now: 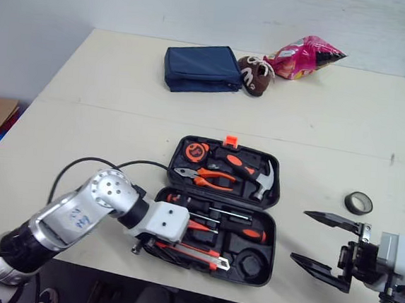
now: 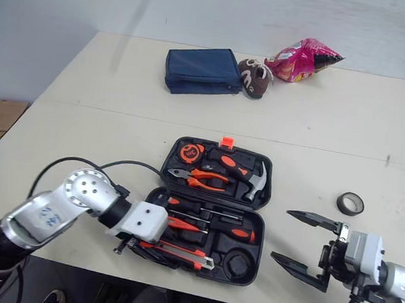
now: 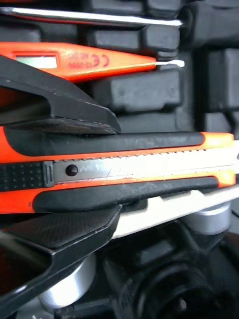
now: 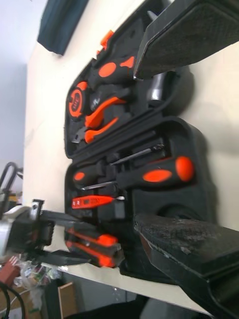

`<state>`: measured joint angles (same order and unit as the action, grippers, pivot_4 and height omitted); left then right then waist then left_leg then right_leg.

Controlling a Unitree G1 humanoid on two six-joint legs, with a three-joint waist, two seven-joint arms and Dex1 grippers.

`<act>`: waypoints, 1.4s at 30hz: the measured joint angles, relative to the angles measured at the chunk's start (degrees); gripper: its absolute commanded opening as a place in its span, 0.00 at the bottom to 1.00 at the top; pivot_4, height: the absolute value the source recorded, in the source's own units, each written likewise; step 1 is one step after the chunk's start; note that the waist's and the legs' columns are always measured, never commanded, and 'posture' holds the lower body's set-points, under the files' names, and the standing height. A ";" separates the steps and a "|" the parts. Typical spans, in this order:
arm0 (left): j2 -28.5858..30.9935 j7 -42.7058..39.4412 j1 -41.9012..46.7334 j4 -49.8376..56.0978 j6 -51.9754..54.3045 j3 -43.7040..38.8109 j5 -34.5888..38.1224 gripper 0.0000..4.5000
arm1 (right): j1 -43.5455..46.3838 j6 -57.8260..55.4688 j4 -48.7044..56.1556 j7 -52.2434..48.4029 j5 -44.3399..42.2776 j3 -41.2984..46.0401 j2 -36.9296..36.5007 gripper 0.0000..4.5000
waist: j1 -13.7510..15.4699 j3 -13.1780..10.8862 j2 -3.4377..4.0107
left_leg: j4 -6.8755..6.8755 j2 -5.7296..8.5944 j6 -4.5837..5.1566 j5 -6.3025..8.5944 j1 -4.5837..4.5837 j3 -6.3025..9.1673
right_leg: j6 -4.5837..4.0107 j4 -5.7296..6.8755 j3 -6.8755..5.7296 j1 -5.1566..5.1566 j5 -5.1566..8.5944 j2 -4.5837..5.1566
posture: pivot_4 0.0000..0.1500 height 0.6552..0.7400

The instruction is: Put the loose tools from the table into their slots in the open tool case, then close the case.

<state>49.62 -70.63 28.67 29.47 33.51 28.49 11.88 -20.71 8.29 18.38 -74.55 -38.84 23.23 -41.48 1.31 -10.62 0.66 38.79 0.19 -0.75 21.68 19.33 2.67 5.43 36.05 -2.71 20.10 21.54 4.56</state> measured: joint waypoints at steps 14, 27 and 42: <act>-2.09 2.46 0.21 1.62 4.56 1.45 -2.54 0.44 | -5.80 0.12 2.12 -4.51 -1.99 2.32 0.49 1.00 | 0.22 0.02 0.03 | 0.17 0.01 0.14 0.08 -0.19 0.14 | 0.04 -0.14 -0.06 -0.41 -0.02 0.02 | 1.00 1.00; -5.25 -2.22 -3.26 0.50 -8.15 -6.49 5.67 0.84 | -7.15 3.51 -2.90 -8.52 -1.92 3.91 2.07 1.00 | -0.04 0.04 0.13 | 0.31 0.06 0.24 0.13 -0.18 0.14 | 0.23 -0.26 -0.05 -0.48 -0.13 0.10 | 1.00 1.00; -9.49 -3.95 -11.60 -14.73 -23.88 -9.96 4.06 0.03 | -7.62 2.97 -1.79 -5.87 -1.29 3.91 3.15 1.00 | 0.07 0.05 0.15 | 0.31 0.09 0.25 0.14 -0.18 0.13 | 0.26 -0.27 -0.06 -0.49 -0.14 0.11 | 1.00 1.00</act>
<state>40.13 -74.58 17.07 14.75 9.63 18.53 15.94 -28.34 11.27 16.59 -80.41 -40.13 27.14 -38.33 1.38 -10.57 0.81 39.10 0.27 -0.51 21.81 19.15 2.80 5.68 35.78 -2.76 19.61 21.41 4.67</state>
